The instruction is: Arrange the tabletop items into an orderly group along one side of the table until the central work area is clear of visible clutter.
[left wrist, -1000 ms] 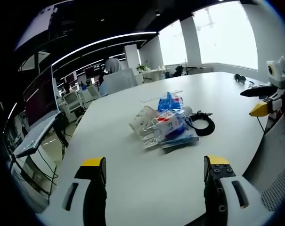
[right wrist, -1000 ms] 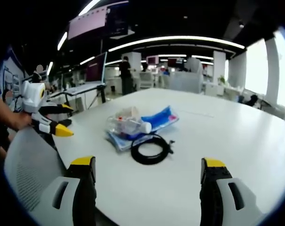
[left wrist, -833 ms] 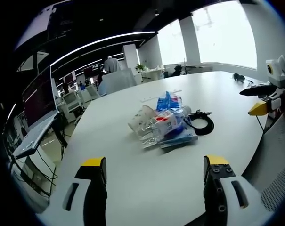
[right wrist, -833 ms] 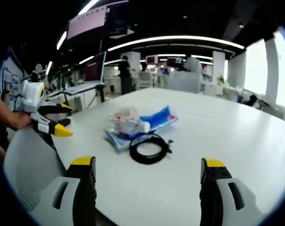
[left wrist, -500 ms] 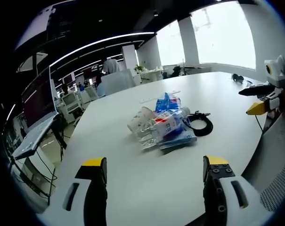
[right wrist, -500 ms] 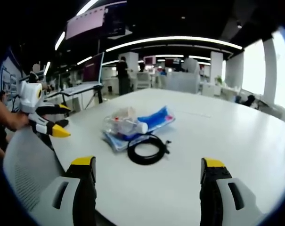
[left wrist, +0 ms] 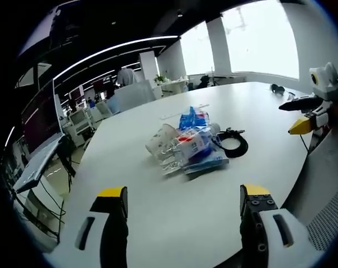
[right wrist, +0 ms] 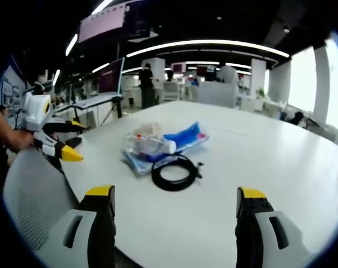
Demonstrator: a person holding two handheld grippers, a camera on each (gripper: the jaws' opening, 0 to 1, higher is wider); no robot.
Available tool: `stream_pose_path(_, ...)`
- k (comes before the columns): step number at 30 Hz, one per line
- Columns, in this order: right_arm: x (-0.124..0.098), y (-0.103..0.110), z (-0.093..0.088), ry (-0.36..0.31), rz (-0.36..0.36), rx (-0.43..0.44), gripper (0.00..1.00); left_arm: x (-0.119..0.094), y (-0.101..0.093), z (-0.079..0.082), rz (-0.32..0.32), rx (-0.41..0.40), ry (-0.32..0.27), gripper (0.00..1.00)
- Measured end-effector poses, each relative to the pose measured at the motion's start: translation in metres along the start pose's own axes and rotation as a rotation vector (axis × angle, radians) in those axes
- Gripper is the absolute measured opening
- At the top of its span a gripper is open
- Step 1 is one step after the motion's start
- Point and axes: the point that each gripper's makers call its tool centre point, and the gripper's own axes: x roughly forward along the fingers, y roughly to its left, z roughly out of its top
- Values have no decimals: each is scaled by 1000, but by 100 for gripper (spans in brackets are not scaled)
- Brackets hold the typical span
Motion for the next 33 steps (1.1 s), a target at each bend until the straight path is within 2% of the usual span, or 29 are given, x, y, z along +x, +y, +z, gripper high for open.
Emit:
stream_pose_path(4,-1,0,2,-12,4,6,86,-1,0,2,-6,-4,-9,84)
stream_pose_path(9,-1,-1,1,-1,-7,-4,84,-2,-3,1,-22,35,-2,86)
stream_pose_path(13,-2,-2,0,11,-11,-16,82,-5,-6,8,-45,37,-36,86)
stream_pose_path(21,-2,-4,-5,48,-27,-42,79,-1,2,-2,-94,0,-10,84)
stream_pose_path(25,-2,-5,-5,57,-29,-59,76,0,-2,-4,-122,12,-2,83)
stream_pose_path(33,-5,-8,0,54,-25,-60,75,6,-7,8,-159,46,-25,80)
